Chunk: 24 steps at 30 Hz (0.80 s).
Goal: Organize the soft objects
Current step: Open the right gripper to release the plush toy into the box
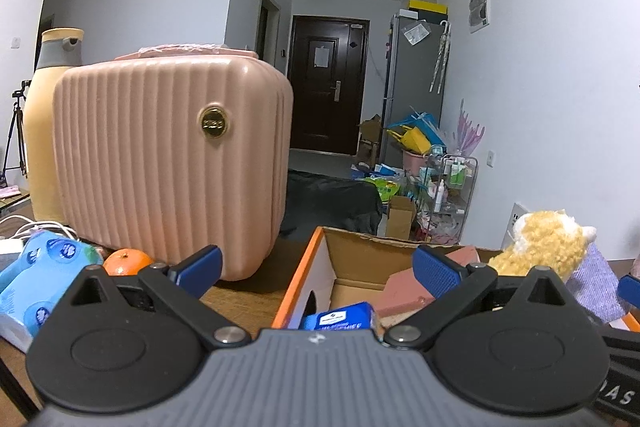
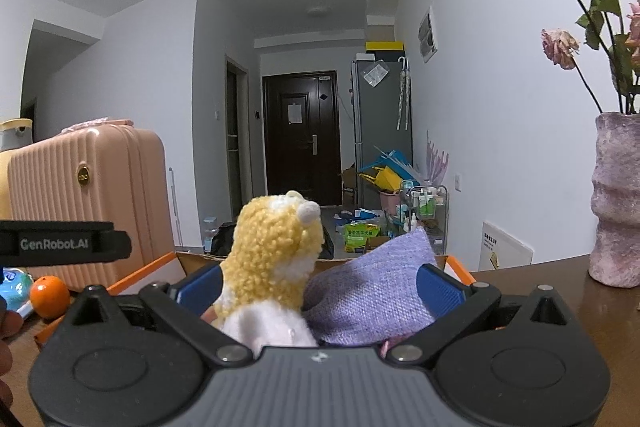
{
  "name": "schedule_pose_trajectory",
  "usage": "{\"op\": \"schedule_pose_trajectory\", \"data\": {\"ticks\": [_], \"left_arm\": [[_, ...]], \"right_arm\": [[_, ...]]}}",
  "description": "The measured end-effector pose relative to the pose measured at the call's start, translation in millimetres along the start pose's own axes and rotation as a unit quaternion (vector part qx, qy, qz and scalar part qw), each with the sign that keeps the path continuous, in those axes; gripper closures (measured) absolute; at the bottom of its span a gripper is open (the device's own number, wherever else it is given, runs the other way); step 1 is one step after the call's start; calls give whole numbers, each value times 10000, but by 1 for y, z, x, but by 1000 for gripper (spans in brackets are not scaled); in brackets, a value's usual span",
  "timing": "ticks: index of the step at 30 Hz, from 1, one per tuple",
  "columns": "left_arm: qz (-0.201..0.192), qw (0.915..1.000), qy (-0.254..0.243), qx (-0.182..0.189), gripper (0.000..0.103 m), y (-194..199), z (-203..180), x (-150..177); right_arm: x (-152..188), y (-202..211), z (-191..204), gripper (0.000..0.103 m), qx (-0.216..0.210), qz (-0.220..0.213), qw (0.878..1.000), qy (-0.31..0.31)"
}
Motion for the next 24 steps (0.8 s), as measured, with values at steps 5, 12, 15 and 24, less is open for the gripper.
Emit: {"op": "schedule_pose_trajectory", "data": {"ticks": [5, 12, 15, 24], "left_arm": [[39, 10000, 40, -24, 0, 9, 8, 2], [12, 10000, -1, -11, 0, 31, 15, 5], [21, 10000, 25, 28, 0, 42, 18, 6], [-64, 9997, 7, 244, 0, 90, 20, 8]], "right_arm": [[1, 14, -5, 0, 33, 8, 10000, -84], [0, 40, -11, 0, 92, 25, 9998, -171], [0, 52, -11, 0, 114, 44, 9998, -186], [-2, 97, -8, 0, 183, 75, 9997, -129]]}}
Point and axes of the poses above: each gripper's, at about its wrist camera, not at the fingertips, and y roughly against the way its jaws point, z to its left, x to its underside, the point moved 1 cm from there along -y, roughly the way its jaws point, and after that the axes turned 6 degrees about y, right-handed, at the moved point
